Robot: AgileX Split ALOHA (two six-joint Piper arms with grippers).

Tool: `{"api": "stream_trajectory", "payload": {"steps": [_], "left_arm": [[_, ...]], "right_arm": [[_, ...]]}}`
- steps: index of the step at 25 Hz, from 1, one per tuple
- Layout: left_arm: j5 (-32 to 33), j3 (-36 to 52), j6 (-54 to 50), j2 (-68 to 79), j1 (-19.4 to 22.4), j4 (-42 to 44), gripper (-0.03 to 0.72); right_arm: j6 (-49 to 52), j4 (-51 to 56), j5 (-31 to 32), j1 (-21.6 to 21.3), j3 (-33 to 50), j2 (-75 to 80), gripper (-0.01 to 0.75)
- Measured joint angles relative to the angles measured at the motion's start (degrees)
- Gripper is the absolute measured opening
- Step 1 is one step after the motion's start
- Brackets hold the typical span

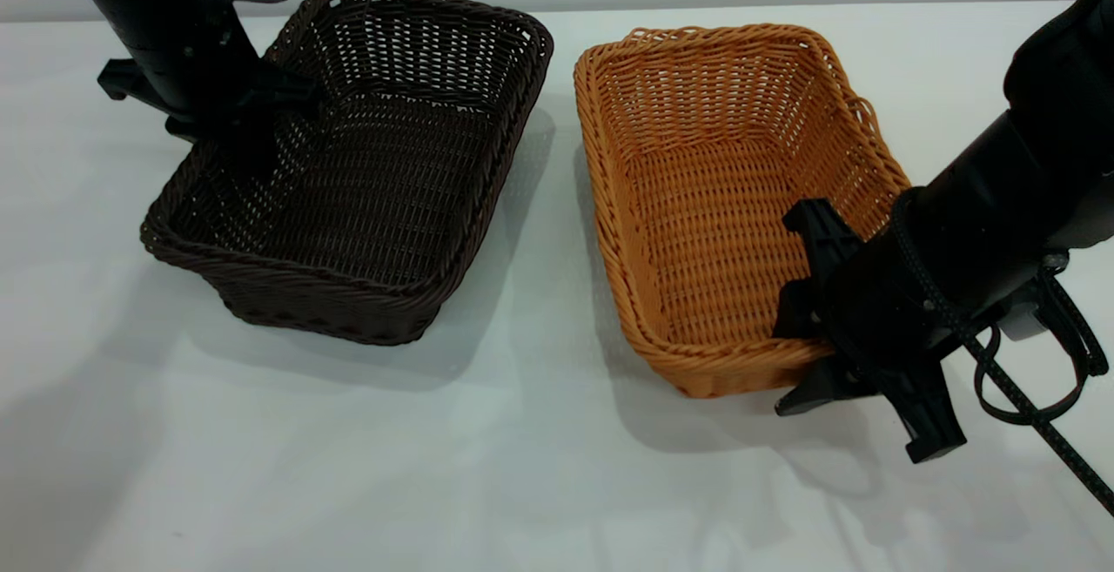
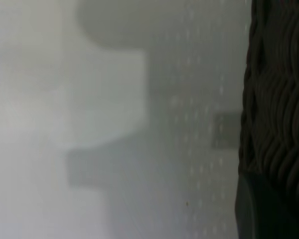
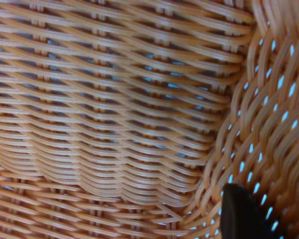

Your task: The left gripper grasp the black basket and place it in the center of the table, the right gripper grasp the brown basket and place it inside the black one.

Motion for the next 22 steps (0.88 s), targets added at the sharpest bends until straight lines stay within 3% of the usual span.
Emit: {"api": "stream_trajectory", "payload": {"steps": [6, 11, 17, 22], "left_arm": [[0.50, -0.05, 5.66, -0.84, -0.07, -0.41, 0.079], [2.52, -1.81, 17.02, -1.38, -2.19, -0.86, 0.078], [-1.43, -2.92, 37.38, -1.38, -7.54, -5.10, 0.078], [-6.60, -2.93, 56.48, -0.38, -13.61, -6.99, 0.078]], "right_arm": [[-6.79, -2.56, 1.31, -6.08, -0.36, -4.18, 0.160], [-12.32, -12.16, 5.29, -17.13, -3.48, -10.11, 0.157], [-10.41, -31.16, 21.06, -27.29, -12.50, -13.86, 0.157], [-8.72, -40.70, 31.84, -29.12, -19.61, -13.86, 0.155]]}}
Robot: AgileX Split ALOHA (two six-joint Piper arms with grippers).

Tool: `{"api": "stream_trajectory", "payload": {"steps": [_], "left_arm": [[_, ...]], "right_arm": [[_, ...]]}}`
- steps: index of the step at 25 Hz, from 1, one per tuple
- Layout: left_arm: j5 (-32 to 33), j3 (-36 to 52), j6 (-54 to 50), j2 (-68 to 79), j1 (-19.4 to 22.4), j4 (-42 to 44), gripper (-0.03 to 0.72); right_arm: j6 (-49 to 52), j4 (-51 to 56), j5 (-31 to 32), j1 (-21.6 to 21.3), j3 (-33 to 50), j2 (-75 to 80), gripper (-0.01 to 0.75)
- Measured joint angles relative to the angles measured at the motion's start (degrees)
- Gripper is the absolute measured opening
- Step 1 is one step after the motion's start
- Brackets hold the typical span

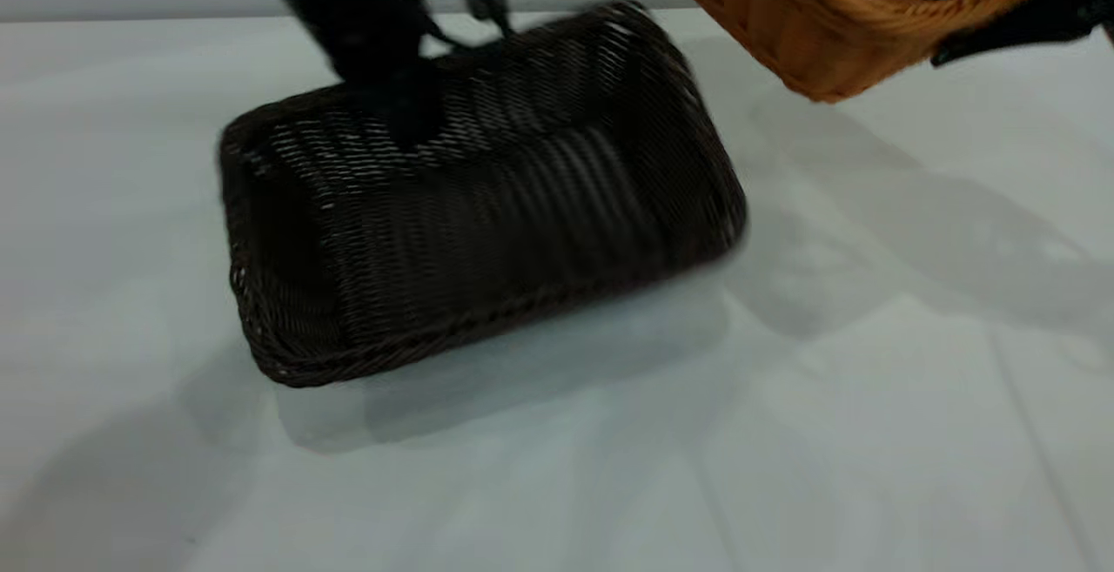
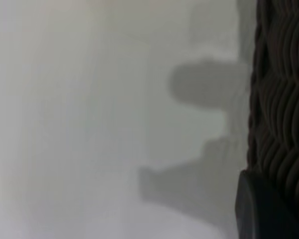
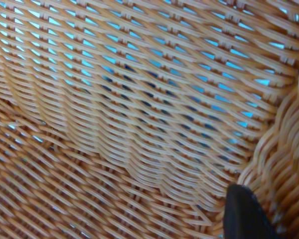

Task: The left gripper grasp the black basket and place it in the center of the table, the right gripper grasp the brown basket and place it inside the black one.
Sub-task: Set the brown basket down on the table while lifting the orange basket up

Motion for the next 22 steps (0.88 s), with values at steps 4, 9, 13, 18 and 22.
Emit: {"api": "stream_trajectory", "payload": {"steps": [4, 9, 13, 18, 22], "left_arm": [[-2.20, -0.56, 10.50, 1.84, -4.31, -0.51, 0.078], [-4.45, -0.61, 14.80, 3.49, -6.85, -0.41, 0.078], [-5.39, -0.61, 14.86, 3.73, -6.85, -0.40, 0.078], [-5.62, -0.61, 14.08, 3.77, -6.85, -0.13, 0.094], [-6.43, -0.61, 13.20, 3.97, -6.85, 0.02, 0.192]], "right_arm": [[0.07, -2.13, 2.63, 0.00, -5.49, 0.00, 0.154], [0.16, -3.28, 6.82, -0.04, -10.45, 0.00, 0.154], [0.16, -5.40, 8.70, -0.11, -11.71, 0.00, 0.154], [0.16, -6.10, 8.85, -0.11, -11.71, 0.00, 0.154], [0.16, -6.10, 8.98, -0.11, -11.71, 0.00, 0.154]]}}
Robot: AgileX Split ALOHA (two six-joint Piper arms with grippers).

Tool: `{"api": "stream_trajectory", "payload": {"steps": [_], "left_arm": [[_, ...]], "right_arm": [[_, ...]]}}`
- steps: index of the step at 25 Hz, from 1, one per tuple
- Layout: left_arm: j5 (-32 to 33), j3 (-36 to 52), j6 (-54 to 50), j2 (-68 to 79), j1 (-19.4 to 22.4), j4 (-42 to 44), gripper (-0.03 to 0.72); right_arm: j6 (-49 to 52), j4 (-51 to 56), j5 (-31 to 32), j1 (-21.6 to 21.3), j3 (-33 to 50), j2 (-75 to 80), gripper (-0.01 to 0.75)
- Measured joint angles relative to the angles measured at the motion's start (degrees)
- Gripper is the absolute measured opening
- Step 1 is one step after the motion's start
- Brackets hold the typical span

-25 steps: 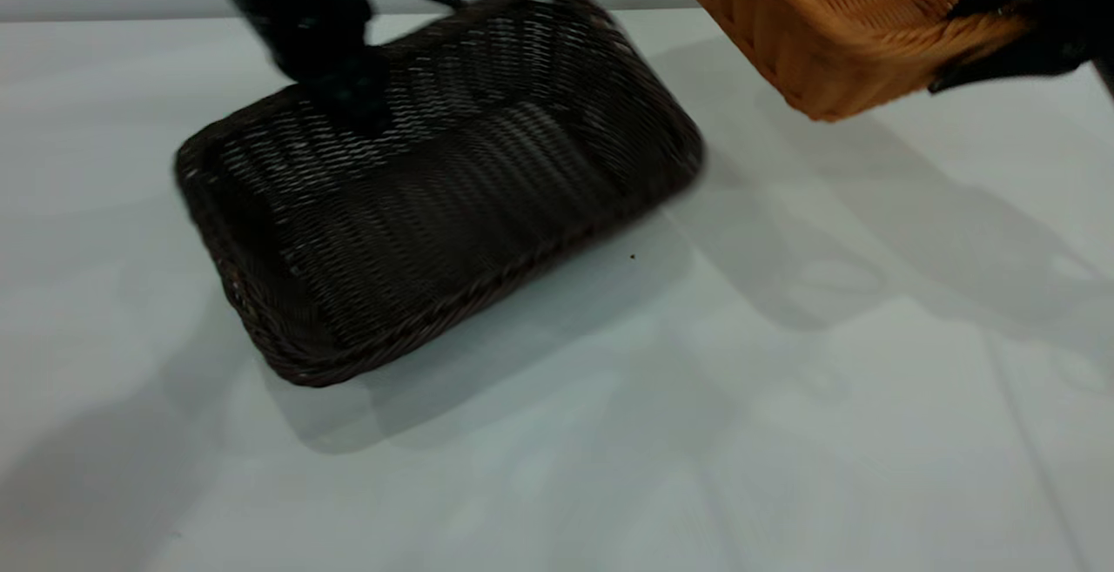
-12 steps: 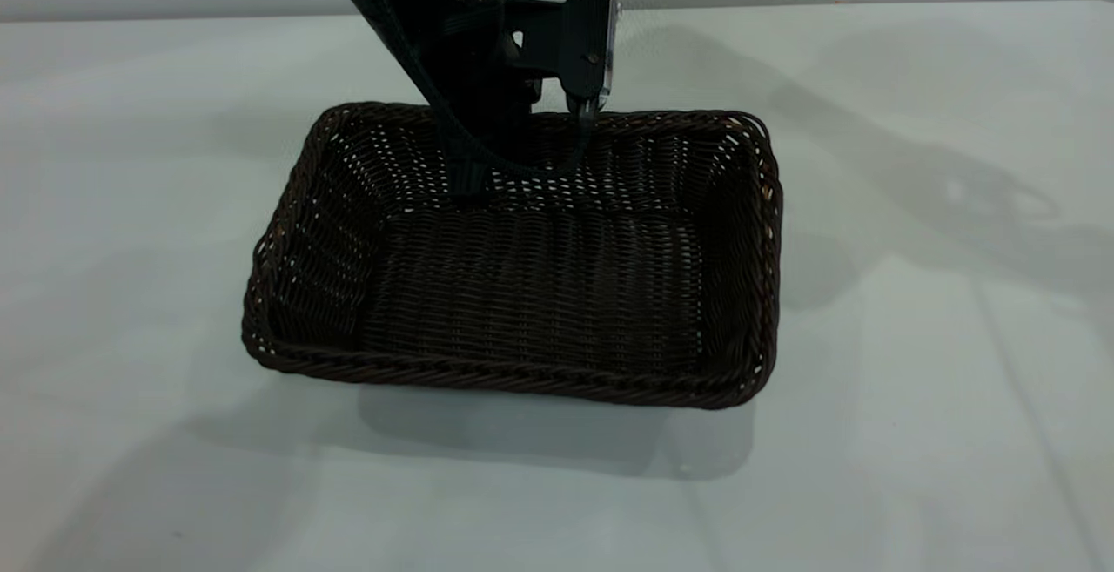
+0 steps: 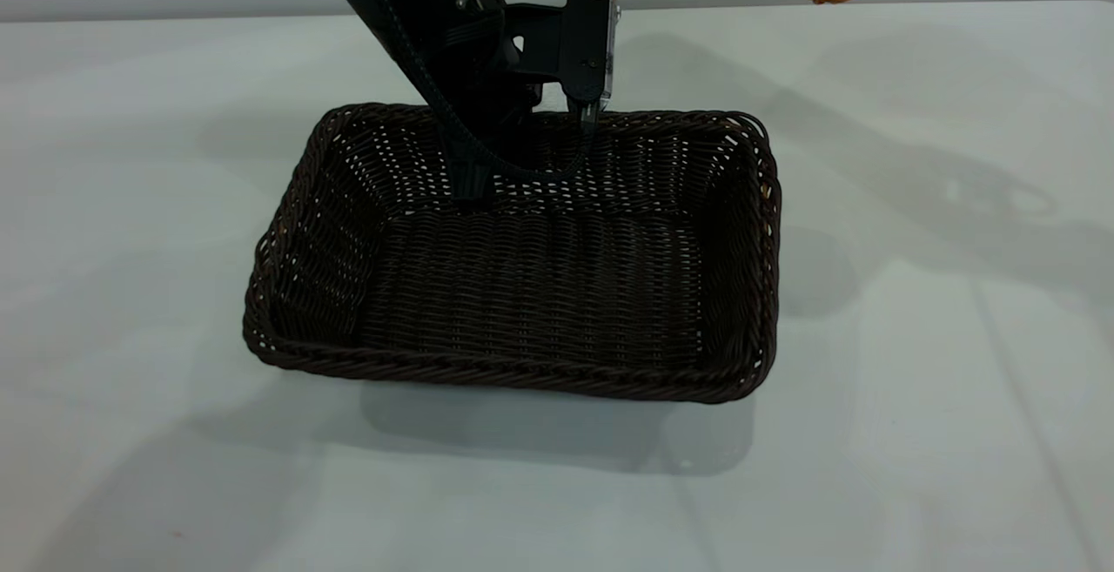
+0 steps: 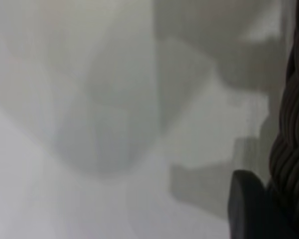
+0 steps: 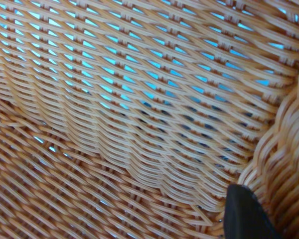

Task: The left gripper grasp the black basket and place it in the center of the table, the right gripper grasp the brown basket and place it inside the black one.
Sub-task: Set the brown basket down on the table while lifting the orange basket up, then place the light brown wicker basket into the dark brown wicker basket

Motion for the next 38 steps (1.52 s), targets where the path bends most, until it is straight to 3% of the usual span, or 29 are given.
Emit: {"api": "stream_trajectory", "payload": {"steps": [5, 9, 16, 23, 34, 38], "left_arm": [[-0.08, 0.19, -6.27, -1.18, 0.00, -0.06, 0.393], [2.79, 0.26, -10.25, -6.19, -0.07, -0.06, 0.470], [17.75, 0.26, -11.13, -16.78, 0.13, 0.28, 0.477], [29.54, 0.65, -12.38, -32.31, 3.82, 0.79, 0.442], [30.43, 0.64, -15.11, -54.09, 9.22, 0.84, 0.423], [31.45, 0.64, -17.04, -57.98, 9.22, 0.80, 0.423]], "right_arm": [[-0.36, 0.00, 0.04, 0.00, 0.00, 0.00, 0.154], [-0.61, 0.00, 0.04, 0.00, 0.00, 0.00, 0.154], [-2.16, -0.06, -0.42, -0.38, 0.00, 0.00, 0.154], [-1.09, -4.35, -0.51, 0.82, 0.00, 0.06, 0.154], [-0.30, -16.04, -0.23, 17.59, -0.04, 0.50, 0.154], [-0.18, -17.61, -1.00, 21.12, -0.35, 3.43, 0.154]]}}
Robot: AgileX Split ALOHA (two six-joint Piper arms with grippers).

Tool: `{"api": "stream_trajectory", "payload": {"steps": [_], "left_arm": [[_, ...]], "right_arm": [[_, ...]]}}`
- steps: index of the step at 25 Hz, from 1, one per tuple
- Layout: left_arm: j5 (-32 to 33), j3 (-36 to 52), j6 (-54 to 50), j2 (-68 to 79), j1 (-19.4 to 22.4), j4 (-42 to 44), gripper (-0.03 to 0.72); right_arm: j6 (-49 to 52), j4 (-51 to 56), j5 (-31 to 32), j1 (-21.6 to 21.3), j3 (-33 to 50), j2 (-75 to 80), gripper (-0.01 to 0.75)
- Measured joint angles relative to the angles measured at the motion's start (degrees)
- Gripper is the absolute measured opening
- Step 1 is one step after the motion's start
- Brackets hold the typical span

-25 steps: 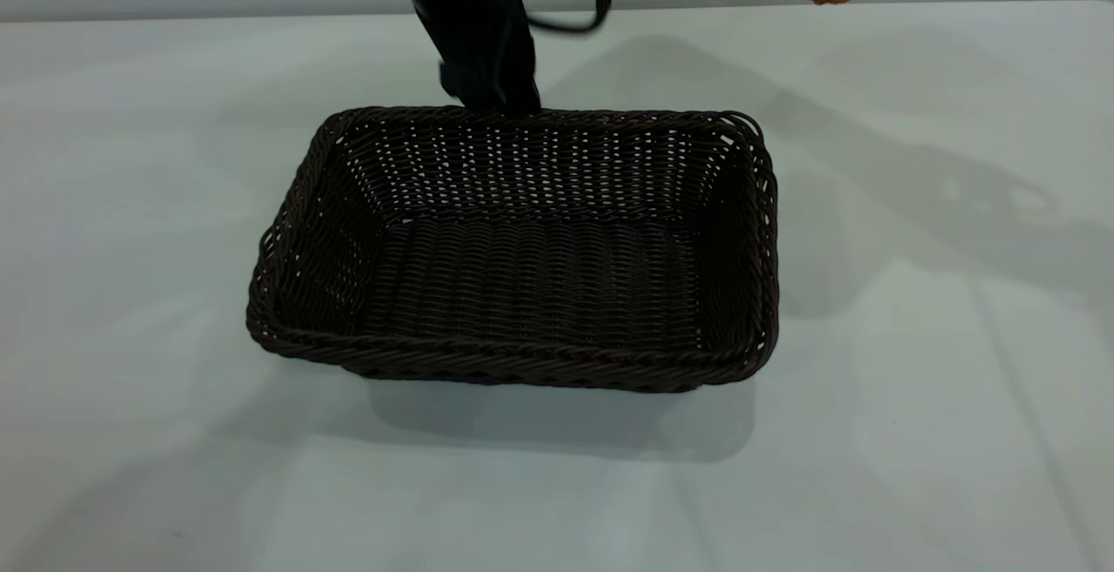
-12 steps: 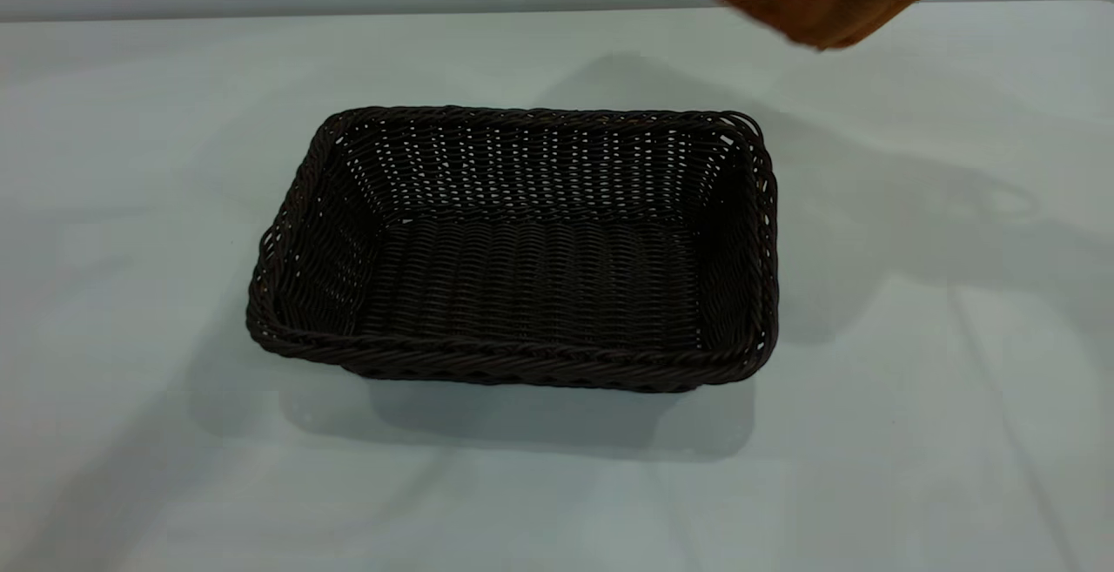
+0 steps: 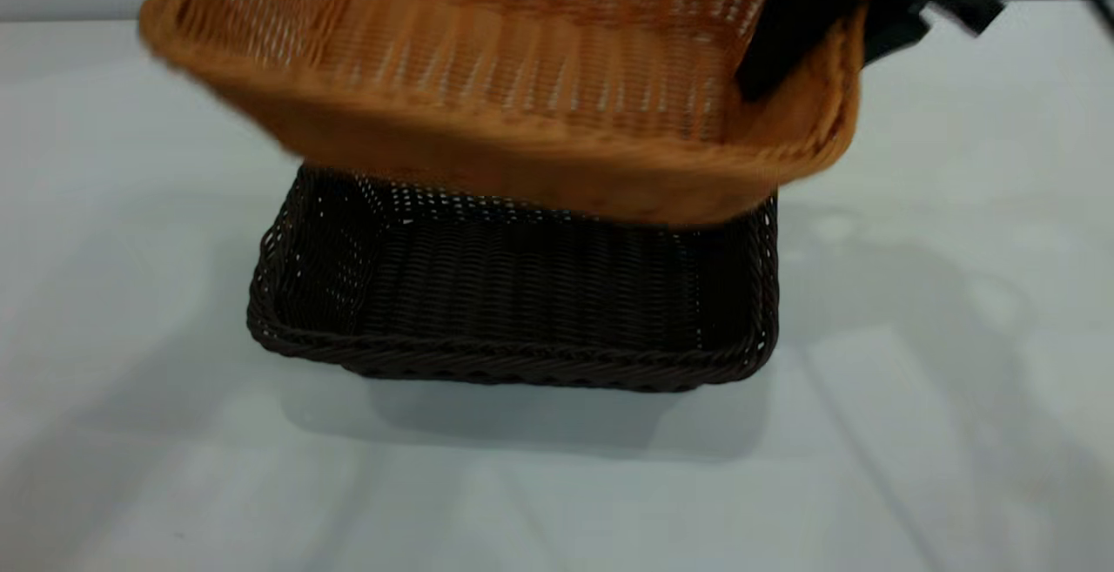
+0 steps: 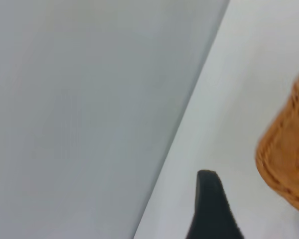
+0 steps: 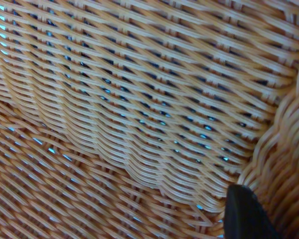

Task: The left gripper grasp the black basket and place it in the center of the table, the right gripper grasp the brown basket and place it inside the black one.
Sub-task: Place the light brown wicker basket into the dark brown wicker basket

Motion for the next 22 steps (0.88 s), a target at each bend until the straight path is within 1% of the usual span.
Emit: {"api": "stream_trajectory", "payload": {"steps": [8, 13, 17, 19, 20, 22], "left_arm": [[2.35, 0.00, -0.91, -1.49, 0.00, 0.00, 0.423], [3.09, 0.00, -0.96, -1.49, 0.00, 0.00, 0.423], [3.24, 0.00, -1.64, -1.49, 0.00, 0.00, 0.423], [3.31, 0.00, -1.86, -1.49, 0.00, -0.02, 0.423], [3.38, 0.00, -1.86, -1.49, 0.00, -0.06, 0.423], [3.38, 0.00, -1.92, -1.49, 0.00, -0.06, 0.423]], "right_arm": [[0.19, -0.25, -5.27, 4.04, -0.06, 8.74, 0.154], [0.13, -1.20, -8.55, 4.34, -0.06, 10.26, 0.154], [0.28, -5.15, -9.02, 4.34, -0.24, 10.26, 0.160], [1.10, -5.77, -8.90, 4.34, -0.36, 10.26, 0.179], [1.23, -5.77, -8.76, 4.34, -0.42, 10.26, 0.204], [1.29, -5.50, -8.61, 4.34, -0.42, 10.26, 0.283]]}}
